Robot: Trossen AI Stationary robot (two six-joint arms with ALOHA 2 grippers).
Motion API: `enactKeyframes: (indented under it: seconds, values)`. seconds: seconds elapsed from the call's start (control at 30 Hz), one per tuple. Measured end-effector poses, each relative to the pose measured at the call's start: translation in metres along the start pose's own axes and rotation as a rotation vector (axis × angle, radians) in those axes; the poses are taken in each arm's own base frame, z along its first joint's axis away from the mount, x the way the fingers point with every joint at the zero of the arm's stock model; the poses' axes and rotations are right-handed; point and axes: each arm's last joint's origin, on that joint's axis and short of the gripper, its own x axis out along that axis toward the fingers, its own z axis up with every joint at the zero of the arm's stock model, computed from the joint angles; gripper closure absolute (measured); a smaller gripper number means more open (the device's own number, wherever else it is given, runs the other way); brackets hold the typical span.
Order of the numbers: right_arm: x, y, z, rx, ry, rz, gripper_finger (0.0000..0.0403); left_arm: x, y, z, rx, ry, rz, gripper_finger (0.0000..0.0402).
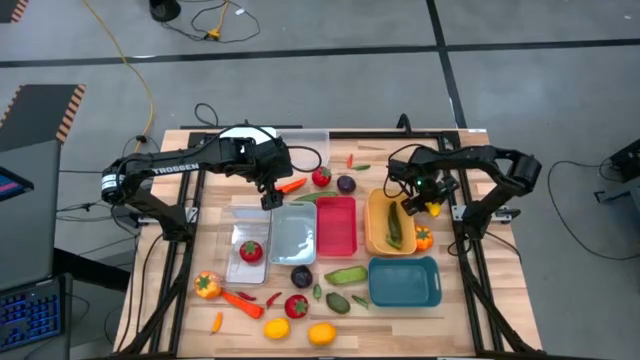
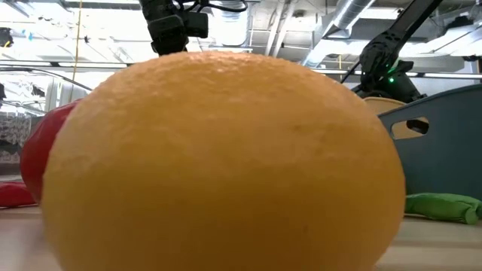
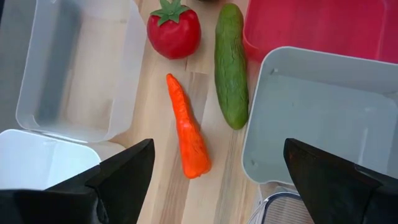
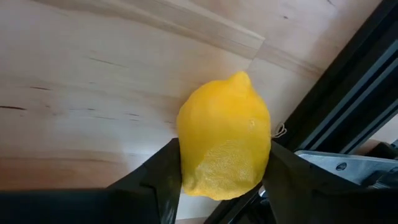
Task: Sort produce into baskets
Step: Put the lemon into the blue bin
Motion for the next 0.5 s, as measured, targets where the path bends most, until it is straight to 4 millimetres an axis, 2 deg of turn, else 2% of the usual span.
enactKeyframes:
  seconds: [0.23,0.5]
  values:
    - [-0.003,0.000,0.000,-0.001,0.004,0.002,0.0185,0.000,0.000,0.000,0.004,0.000,0.000,0.0057]
    - [-0.028,0.004,-0.005,-0.028,-0.079,0.051,0.0187,-0.010,0.001,-0.002,0.008,-0.028,0.004,0.0057]
